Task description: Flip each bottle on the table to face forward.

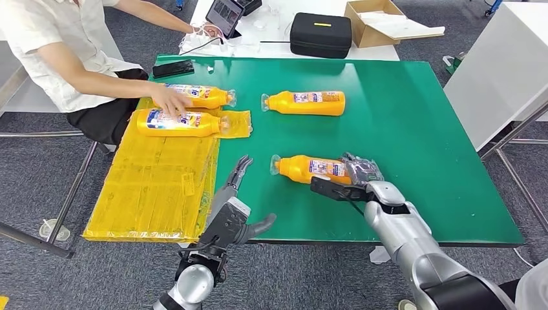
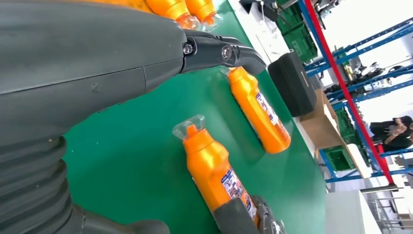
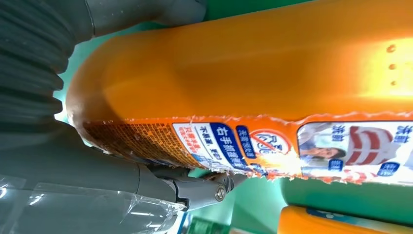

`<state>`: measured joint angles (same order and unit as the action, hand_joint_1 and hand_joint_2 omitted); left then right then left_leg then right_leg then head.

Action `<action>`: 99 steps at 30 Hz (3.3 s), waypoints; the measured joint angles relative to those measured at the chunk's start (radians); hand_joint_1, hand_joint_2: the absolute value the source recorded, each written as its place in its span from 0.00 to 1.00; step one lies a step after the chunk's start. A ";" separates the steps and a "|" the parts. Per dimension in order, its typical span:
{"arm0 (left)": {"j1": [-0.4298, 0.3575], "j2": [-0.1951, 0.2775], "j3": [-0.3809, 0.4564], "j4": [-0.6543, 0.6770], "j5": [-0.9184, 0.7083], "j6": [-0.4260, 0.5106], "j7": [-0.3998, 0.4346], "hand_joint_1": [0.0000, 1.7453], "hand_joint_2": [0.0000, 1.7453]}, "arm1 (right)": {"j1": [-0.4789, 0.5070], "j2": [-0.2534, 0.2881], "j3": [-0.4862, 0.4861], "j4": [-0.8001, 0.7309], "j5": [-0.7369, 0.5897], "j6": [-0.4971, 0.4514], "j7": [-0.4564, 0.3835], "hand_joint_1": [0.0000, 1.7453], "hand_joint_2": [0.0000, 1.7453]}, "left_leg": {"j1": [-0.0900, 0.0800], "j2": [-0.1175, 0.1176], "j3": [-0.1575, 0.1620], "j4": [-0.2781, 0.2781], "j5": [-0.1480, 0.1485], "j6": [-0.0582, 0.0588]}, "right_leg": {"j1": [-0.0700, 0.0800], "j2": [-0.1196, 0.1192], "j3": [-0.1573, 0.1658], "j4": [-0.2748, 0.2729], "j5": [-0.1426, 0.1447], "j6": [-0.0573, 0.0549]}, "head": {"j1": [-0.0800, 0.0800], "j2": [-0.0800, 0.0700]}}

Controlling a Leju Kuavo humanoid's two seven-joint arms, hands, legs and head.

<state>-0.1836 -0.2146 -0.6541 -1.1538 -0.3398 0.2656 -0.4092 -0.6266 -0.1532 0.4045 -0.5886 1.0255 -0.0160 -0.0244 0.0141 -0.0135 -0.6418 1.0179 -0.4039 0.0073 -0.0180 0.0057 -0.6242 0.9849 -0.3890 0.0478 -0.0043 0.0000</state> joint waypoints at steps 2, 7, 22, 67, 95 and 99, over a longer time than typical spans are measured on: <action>-0.006 0.000 -0.001 0.007 0.010 0.000 -0.009 0.00 1.00 | -0.012 -0.006 -0.011 0.026 -0.028 0.011 -0.026 1.00 1.00 | 0.000 0.000 0.001 0.000 0.000 0.000 | 0.000 0.000 0.001 0.000 0.000 0.000 | 0.000 0.000; -0.017 -0.002 -0.006 0.021 0.026 0.006 -0.019 0.00 1.00 | -0.025 -0.013 -0.027 0.071 -0.043 0.018 -0.042 1.00 1.00 | 0.000 0.000 0.002 0.000 0.000 0.000 | 0.000 0.000 0.002 0.000 0.000 0.000 | 0.000 0.000; -0.011 -0.012 -0.004 0.032 0.185 -0.014 -0.061 0.00 1.00 | 0.014 -0.015 -0.109 0.063 -0.321 0.051 -0.279 1.00 1.00 | 0.000 0.001 0.006 0.000 -0.003 -0.001 | 0.000 0.001 0.007 0.000 0.000 0.000 | 0.000 0.000; 0.064 -0.017 0.068 0.037 0.678 -0.195 -0.120 0.00 1.00 | 0.309 0.123 0.040 -0.455 -0.715 0.151 -0.416 1.00 1.00 | 0.000 0.004 -0.005 0.000 -0.003 -0.001 | 0.000 0.003 -0.004 0.000 -0.001 0.000 | 0.000 0.000; 0.045 -0.018 0.141 0.001 0.817 -0.483 -0.169 1.00 1.00 | 0.249 0.145 0.260 -0.475 -0.869 0.288 -0.470 0.91 1.00 | 0.001 0.004 -0.005 0.000 -0.003 -0.002 | 0.001 0.003 -0.005 0.001 -0.001 0.000 | 0.000 0.000; 0.059 -0.016 0.159 -0.010 0.854 -0.550 -0.176 1.00 1.00 | 0.246 0.141 0.270 -0.475 -0.887 0.308 -0.480 0.33 1.00 | 0.001 0.004 -0.005 0.000 -0.003 -0.002 | 0.001 0.003 -0.005 0.001 -0.001 0.000 | 0.000 0.000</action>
<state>-0.1251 -0.2309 -0.4950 -1.1637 0.5142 -0.2848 -0.5848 -0.3810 -0.0119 0.6742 -1.0636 0.1382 0.2916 -0.5044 0.0150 -0.0098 -0.6465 1.0175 -0.4067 0.0058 -0.0173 0.0087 -0.6289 0.9855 -0.3899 0.0475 -0.0046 0.0000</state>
